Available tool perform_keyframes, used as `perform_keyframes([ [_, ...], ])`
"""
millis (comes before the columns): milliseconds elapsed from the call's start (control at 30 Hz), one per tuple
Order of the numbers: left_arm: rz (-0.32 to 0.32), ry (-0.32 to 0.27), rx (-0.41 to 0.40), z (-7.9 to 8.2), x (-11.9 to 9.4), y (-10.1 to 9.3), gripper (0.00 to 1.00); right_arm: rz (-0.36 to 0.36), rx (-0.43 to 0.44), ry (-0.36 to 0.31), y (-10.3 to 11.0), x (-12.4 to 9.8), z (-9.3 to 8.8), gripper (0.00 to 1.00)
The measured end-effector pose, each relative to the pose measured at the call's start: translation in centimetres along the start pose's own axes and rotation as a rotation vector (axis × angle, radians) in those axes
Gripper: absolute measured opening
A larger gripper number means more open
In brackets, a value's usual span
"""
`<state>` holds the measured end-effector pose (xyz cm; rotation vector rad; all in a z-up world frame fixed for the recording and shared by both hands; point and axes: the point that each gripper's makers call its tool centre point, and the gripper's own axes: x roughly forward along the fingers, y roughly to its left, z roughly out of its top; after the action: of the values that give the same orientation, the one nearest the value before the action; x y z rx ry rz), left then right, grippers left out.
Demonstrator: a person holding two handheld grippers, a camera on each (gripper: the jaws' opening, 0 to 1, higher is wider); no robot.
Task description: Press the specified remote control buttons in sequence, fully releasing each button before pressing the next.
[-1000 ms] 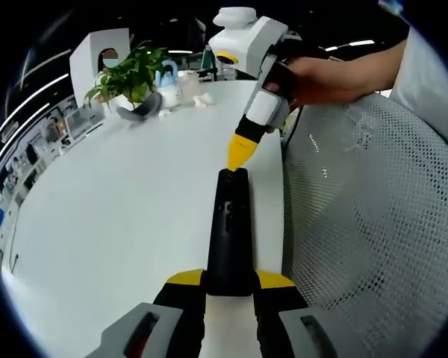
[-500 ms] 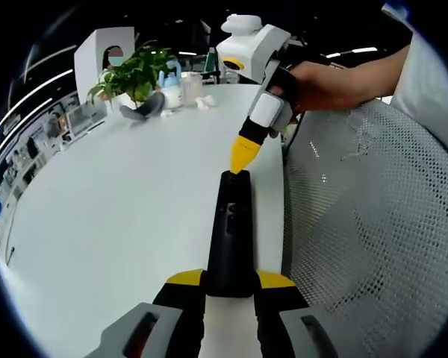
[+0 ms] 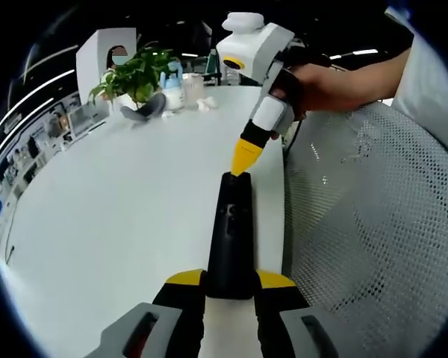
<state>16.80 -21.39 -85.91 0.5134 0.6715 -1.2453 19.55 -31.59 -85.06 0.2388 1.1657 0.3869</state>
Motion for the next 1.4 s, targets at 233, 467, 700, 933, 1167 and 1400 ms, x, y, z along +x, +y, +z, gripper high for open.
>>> perform_keyframes([
  [233,-0.001,0.004,0.004,0.0,0.0,0.0,0.24,0.013,0.039,0.001,0.1,-0.1,0.0,0.00],
  [467,-0.010,0.004,0.012,0.1,0.1,-0.2,0.24,-0.006,0.013,-0.010,0.2,0.0,0.3,0.00],
  [700,-0.018,0.007,0.018,0.1,0.2,-0.4,0.24,0.029,0.041,0.022,0.8,-0.1,-0.1,0.00],
  [933,-0.018,0.005,0.018,0.1,0.2,-0.4,0.24,0.018,0.014,0.036,0.8,0.1,-0.4,0.00],
  [1167,-0.018,0.003,0.016,0.2,0.3,-0.4,0.24,0.025,0.005,0.031,0.8,0.1,-0.5,0.00],
  [1400,-0.019,0.001,0.016,0.2,0.3,-0.4,0.24,0.001,-0.055,0.022,0.8,0.1,-0.5,0.00],
])
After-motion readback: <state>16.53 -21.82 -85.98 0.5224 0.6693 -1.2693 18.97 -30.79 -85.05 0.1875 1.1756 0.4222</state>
